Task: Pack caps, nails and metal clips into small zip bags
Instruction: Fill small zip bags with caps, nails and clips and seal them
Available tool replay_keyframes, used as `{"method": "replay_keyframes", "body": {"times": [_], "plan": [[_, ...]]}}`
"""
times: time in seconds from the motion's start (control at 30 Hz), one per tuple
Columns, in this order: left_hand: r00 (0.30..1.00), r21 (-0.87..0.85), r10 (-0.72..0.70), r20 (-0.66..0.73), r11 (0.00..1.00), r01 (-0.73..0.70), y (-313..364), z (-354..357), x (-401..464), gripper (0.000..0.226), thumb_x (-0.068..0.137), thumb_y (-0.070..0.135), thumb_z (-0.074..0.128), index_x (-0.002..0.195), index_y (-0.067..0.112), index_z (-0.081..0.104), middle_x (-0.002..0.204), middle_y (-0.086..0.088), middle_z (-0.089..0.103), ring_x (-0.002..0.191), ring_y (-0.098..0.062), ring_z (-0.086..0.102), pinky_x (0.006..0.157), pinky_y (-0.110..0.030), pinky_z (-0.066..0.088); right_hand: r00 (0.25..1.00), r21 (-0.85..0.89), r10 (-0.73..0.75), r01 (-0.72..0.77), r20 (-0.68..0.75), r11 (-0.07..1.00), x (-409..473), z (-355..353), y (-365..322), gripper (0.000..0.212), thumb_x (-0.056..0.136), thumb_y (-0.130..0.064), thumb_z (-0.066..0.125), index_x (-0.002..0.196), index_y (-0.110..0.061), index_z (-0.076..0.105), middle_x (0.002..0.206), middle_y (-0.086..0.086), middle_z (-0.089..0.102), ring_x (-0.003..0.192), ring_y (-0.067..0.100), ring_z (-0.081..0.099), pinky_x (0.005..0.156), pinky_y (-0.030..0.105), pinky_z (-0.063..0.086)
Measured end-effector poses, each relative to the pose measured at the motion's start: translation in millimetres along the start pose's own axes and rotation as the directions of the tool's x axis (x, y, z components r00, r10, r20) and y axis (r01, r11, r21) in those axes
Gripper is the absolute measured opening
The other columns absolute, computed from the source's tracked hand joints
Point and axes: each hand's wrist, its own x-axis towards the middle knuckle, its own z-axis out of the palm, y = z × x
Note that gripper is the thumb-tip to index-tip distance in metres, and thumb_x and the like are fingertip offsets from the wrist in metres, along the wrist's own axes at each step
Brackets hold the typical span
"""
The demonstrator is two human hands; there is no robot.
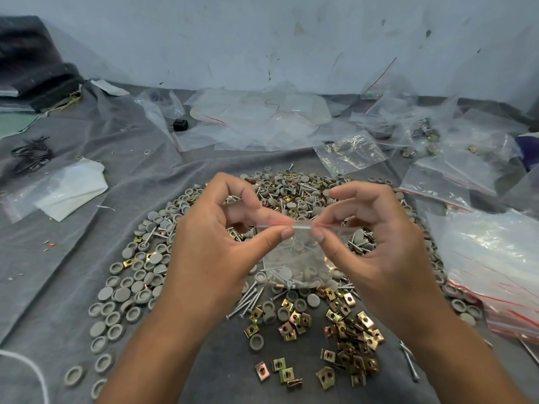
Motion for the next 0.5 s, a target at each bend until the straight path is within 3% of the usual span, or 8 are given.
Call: {"method": "replay_keyframes", "body": {"times": [0.1, 0.2, 0.3, 0.4, 0.5], "plan": [[1.000, -0.014, -0.021, 0.003, 1.000, 0.021, 0.4, -4.0, 0.7, 0.039, 0.076, 0.039, 0.084, 0.092, 0.037, 0.049, 0.089, 0.008, 0.078, 0.081, -0.017, 0.075, 0.076, -0.045, 0.047, 1.000, 0.051, 0.030, -0.030, -0.001, 0.998, 0.8, -0.2, 2.1, 0.040, 0.089, -0.019, 0.075, 0.116, -0.036, 0.050, 0.097, -0.016, 0.072, 0.094, 0.008, 0.071, 0.082, 0.012, 0.049], [1.000, 0.004, -0.006, 0.014, 1.000, 0.006, 0.2, -5.2, -0.9, 0.039, 0.077, 0.038, 0.084, 0.086, 0.032, 0.046, 0.086, 0.009, 0.078, 0.087, -0.015, 0.076, 0.085, -0.062, 0.049, 0.999, 0.058, 0.035, -0.036, 0.016, 0.998, 0.4, -0.5, 4.4, 0.037, 0.091, -0.016, 0.074, 0.113, -0.035, 0.050, 0.097, -0.014, 0.070, 0.093, 0.009, 0.069, 0.080, 0.011, 0.049], [0.999, 0.054, 0.031, -0.011, 0.998, -0.030, -0.1, -3.6, -2.7, 0.038, 0.078, 0.038, 0.081, 0.083, 0.031, 0.045, 0.087, 0.012, 0.077, 0.082, -0.018, 0.075, 0.077, -0.059, 0.054, 0.999, 0.014, 0.027, -0.028, 0.028, 1.000, -1.2, 1.2, 4.6, 0.032, 0.093, -0.019, 0.071, 0.114, -0.036, 0.052, 0.098, -0.015, 0.067, 0.095, 0.006, 0.067, 0.079, 0.010, 0.049], [1.000, -0.011, 0.004, -0.010, 1.000, -0.004, -3.3, -1.8, -1.8, 0.033, 0.079, 0.042, 0.081, 0.095, 0.035, 0.052, 0.096, 0.010, 0.078, 0.090, -0.019, 0.075, 0.078, -0.057, 0.056, 1.000, -0.057, 0.005, -0.005, 0.005, 0.998, 2.2, 3.4, 4.1, 0.028, 0.097, -0.019, 0.066, 0.117, -0.034, 0.054, 0.099, -0.015, 0.064, 0.096, 0.003, 0.063, 0.079, 0.008, 0.047], [0.999, -0.009, -0.045, -0.008, 0.999, 0.045, -5.7, 1.1, -0.6, 0.043, 0.077, 0.051, 0.077, 0.110, 0.041, 0.052, 0.117, 0.017, 0.071, 0.105, -0.013, 0.070, 0.085, -0.052, 0.054, 0.997, -0.085, 0.016, -0.022, -0.069, 0.996, 19.1, -4.9, 8.5, 0.023, 0.099, -0.015, 0.063, 0.117, -0.028, 0.059, 0.103, -0.012, 0.064, 0.097, 0.001, 0.062, 0.080, 0.008, 0.046]]}}
